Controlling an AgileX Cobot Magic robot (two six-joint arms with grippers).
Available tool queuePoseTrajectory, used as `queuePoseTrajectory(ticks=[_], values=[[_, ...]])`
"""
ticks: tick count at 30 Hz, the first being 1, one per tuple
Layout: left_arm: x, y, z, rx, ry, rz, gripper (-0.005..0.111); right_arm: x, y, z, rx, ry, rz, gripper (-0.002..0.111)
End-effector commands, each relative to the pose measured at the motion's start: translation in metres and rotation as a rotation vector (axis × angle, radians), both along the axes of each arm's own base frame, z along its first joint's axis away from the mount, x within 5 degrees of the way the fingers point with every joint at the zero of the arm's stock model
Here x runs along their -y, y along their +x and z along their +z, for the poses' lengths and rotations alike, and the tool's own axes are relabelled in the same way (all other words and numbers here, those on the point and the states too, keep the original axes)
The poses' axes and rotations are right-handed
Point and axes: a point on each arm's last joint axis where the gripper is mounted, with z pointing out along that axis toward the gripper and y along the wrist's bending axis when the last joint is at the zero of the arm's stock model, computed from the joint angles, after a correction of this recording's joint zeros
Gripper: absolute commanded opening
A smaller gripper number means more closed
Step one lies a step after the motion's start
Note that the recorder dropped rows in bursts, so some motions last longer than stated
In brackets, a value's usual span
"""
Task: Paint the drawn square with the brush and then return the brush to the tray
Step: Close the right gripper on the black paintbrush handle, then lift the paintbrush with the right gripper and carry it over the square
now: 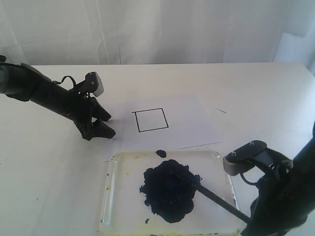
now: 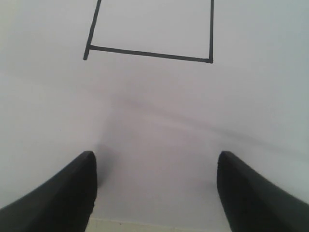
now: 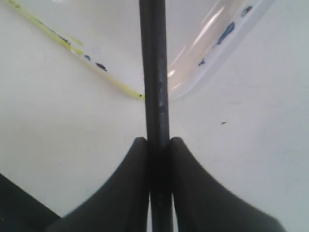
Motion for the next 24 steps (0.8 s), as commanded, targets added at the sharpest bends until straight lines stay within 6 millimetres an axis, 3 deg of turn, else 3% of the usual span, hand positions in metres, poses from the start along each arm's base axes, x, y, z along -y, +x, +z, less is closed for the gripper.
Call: queuePoseTrajectory(ticks=[1, 6, 11, 19, 24], values=[[0.0, -0.004, -0.012, -0.047, 0.014, -0.028, 0.072, -0.004, 0.011, 0.02, 0.008, 0.004, 0.021, 0.0], [0.001, -0.005, -0.012, -0.051, 0.011, -0.033, 0.072, -0.013, 0.027, 0.067, -0.013, 0.032, 0.113, 0.0], [0.001, -0.005, -0.012, -0.05, 0.012, -0.031, 0.072, -0.021, 0.052, 0.101, 0.06, 0.053, 0.082, 0.0], [0.001, -0.005, -0.012, -0.053, 0.011, -0.031, 0.072, -0.037, 0.127, 0.096, 0.061, -0.059, 0.066, 0.0], [0.001, -0.005, -0.012, -0.053, 0.011, -0.031, 0.072, -0.046, 0.156, 0.09, 0.078, -0.06, 0.067, 0.0]])
